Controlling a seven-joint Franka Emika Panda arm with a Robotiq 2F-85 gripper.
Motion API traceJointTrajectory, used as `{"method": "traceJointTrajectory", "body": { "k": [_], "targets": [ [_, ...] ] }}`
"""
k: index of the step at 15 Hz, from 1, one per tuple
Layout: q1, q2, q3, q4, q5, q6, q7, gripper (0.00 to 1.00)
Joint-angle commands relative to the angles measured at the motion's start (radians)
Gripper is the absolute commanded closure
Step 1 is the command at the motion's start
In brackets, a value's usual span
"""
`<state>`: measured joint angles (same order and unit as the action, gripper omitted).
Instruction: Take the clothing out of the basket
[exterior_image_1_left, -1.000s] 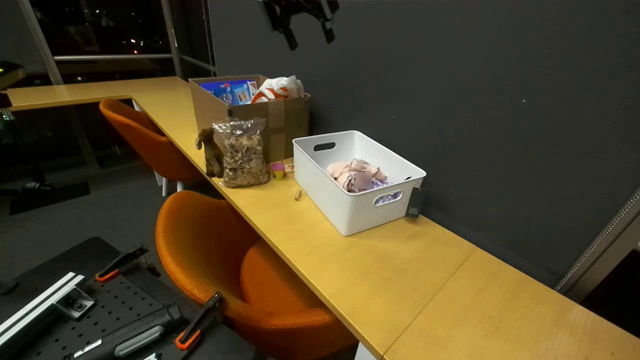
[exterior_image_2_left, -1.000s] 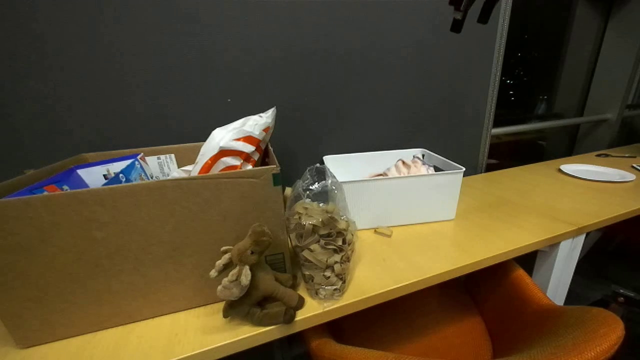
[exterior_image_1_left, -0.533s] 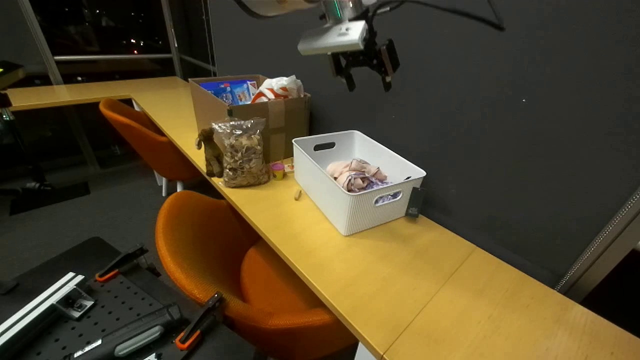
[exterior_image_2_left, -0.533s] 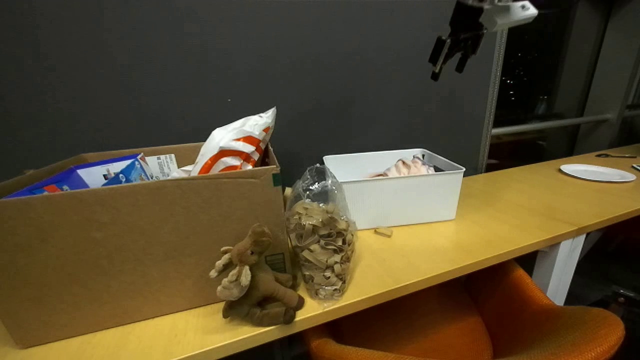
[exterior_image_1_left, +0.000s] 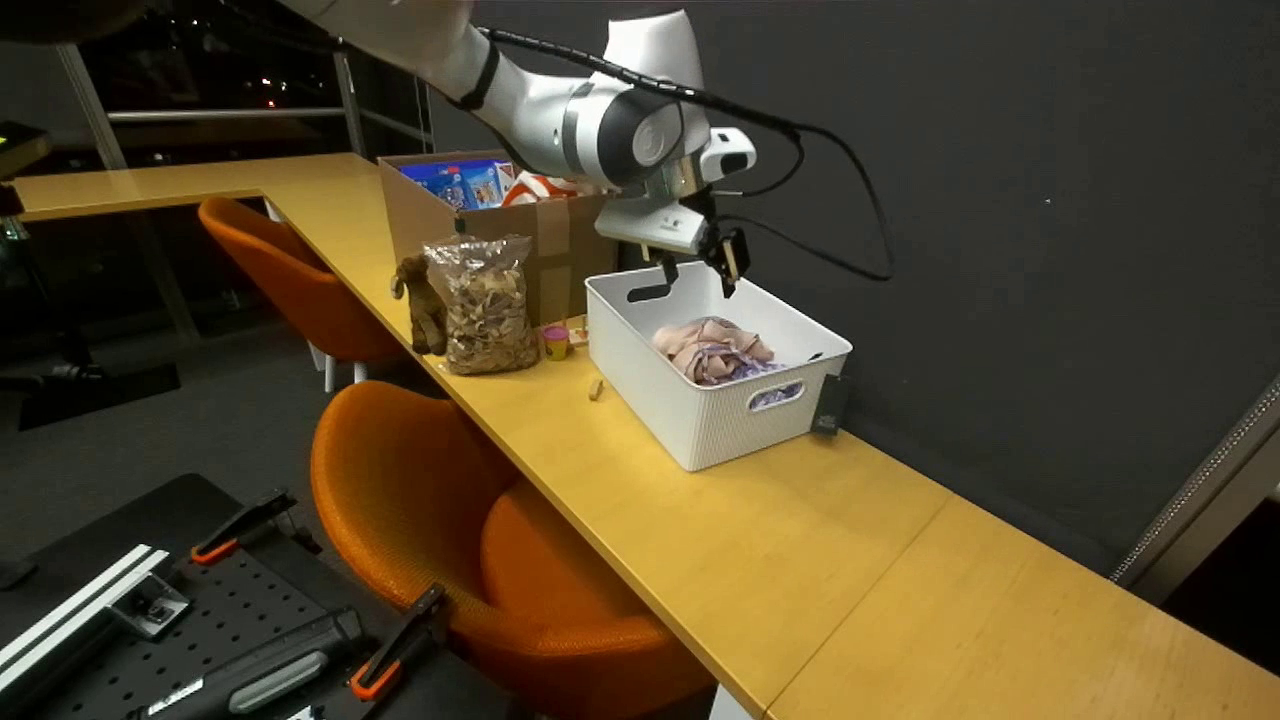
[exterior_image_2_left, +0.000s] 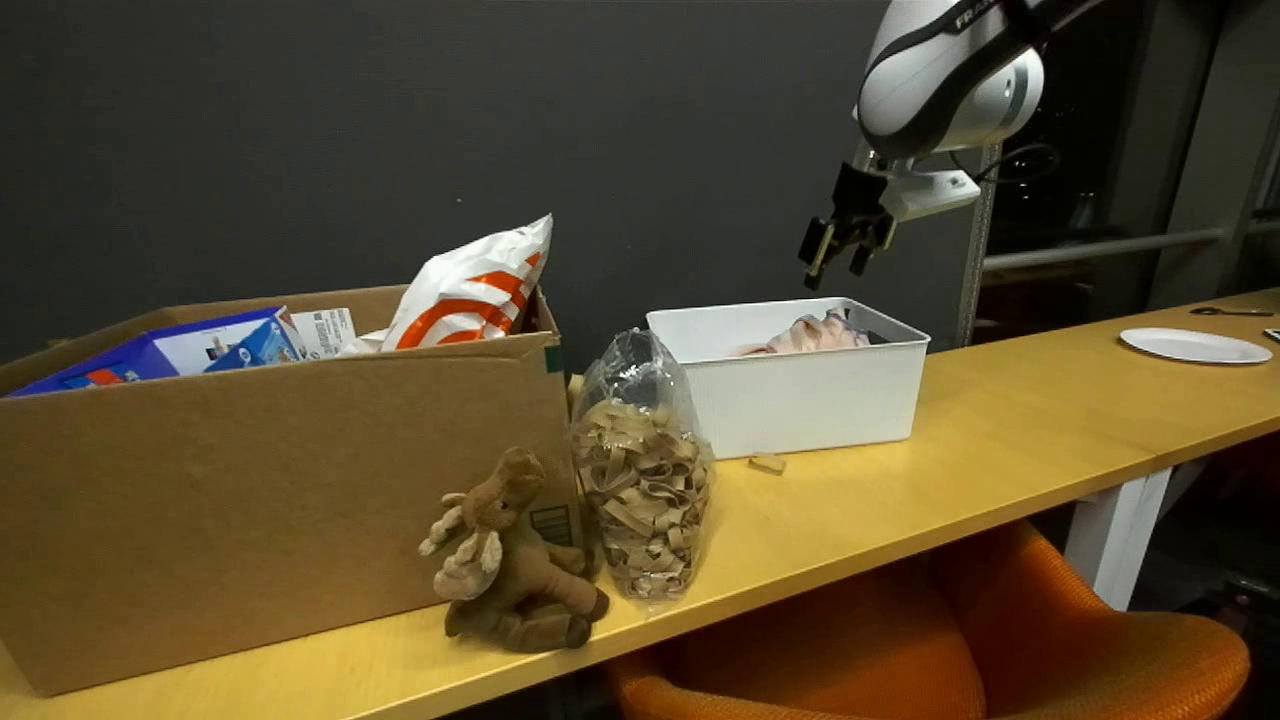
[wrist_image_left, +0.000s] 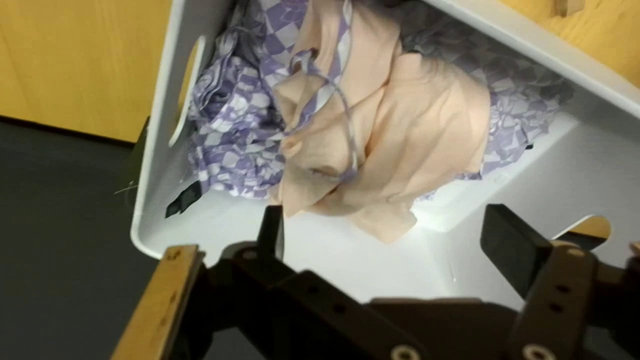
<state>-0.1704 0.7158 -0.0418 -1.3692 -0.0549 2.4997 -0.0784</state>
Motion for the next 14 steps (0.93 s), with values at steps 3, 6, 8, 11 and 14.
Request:
{"method": "traceJointTrajectory", "body": {
  "k": [3, 6, 8, 11, 14],
  "targets": [
    [-0.017, 0.080, 0.023, 0.019, 0.046, 0.033, -0.031, 0.00],
    [-0.023, 0.104, 0.019, 0.015, 0.048, 0.037, -0.027, 0.00],
    [-0.026, 0.116, 0.018, 0.015, 0.047, 0.040, -0.024, 0.26],
    [-0.035, 0.131, 0.019, 0.011, 0.050, 0.046, -0.024, 0.49],
    [-0.042, 0.139, 0.020, 0.002, 0.053, 0.054, -0.025, 0.71]
  ]
}}
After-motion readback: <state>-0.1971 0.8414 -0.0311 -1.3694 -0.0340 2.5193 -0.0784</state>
